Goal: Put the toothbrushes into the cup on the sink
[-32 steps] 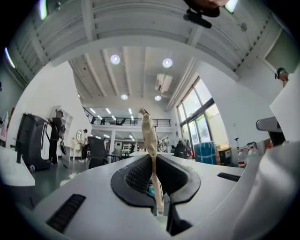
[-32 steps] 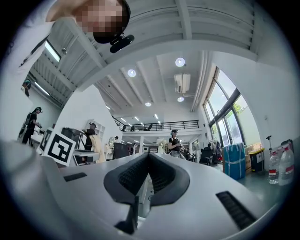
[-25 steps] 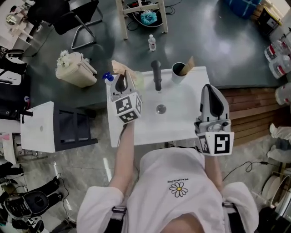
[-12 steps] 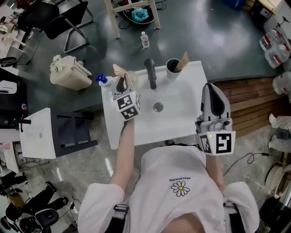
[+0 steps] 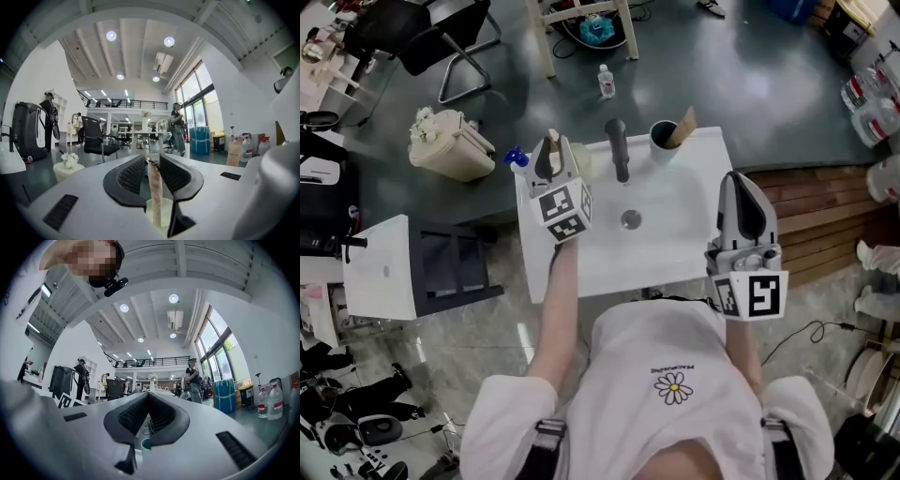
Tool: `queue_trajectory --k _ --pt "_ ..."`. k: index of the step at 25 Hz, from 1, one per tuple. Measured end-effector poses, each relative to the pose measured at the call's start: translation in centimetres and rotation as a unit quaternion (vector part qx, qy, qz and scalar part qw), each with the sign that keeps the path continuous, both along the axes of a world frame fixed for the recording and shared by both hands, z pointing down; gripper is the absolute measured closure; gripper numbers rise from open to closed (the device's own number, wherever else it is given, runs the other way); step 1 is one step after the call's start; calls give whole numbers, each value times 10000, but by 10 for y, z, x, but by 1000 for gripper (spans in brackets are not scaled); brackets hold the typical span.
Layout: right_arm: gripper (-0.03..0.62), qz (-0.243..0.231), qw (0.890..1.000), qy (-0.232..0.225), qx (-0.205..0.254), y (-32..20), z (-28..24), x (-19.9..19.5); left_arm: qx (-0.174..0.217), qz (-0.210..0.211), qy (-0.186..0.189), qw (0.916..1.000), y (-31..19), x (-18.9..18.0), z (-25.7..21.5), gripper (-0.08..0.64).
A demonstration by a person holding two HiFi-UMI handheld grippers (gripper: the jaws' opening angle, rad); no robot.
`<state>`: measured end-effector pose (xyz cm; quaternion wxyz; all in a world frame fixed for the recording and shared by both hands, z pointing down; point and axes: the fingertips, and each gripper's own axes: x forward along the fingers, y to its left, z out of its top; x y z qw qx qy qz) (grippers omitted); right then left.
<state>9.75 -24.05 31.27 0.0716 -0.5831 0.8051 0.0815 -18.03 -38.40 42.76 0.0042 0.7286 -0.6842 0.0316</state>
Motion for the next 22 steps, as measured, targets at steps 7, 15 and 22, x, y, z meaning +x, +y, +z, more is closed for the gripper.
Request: queue_trajectory --k 7,15,22 --pt "580 -115 9999 -48 88 2 -4 -6 1140 -5 -79 9935 21 5 -101 471" --pt "580 -285 9994 -88 152 4 -9 -15 2080 96 -209 9779 89 26 -182 471" --pt "580 -370 9991 -34 192 6 -9 -20 1910 69 -133 9815 141 48 -172 515"
